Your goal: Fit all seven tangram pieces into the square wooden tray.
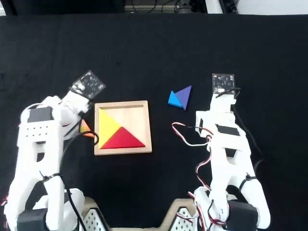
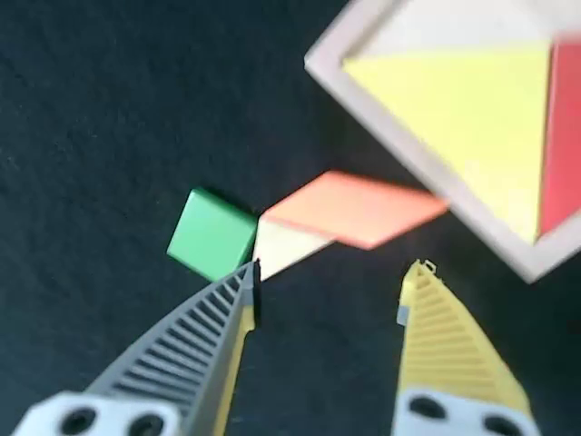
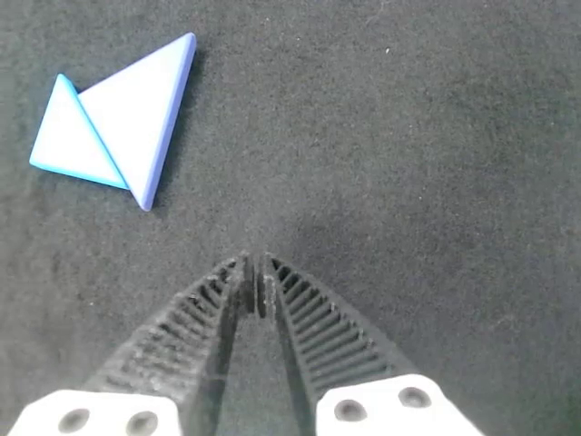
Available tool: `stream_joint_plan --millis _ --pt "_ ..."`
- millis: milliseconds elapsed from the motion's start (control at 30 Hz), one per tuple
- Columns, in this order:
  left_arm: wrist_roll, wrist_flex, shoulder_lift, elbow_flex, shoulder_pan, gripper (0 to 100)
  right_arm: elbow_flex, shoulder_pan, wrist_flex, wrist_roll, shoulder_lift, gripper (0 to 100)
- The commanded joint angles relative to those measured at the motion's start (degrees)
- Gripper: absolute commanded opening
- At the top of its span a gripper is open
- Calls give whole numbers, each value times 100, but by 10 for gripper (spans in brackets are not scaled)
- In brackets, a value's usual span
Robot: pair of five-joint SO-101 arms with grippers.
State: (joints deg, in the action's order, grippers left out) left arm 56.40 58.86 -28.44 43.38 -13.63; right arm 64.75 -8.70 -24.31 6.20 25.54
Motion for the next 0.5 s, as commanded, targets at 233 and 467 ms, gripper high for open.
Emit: stream_joint_plan --millis 233,467 --pt "818 -1749 88 1235 -277 261 -110 79 79 202 163 31" --pt "818 -1785 149 1376 40 261 -110 79 79 211 163 31"
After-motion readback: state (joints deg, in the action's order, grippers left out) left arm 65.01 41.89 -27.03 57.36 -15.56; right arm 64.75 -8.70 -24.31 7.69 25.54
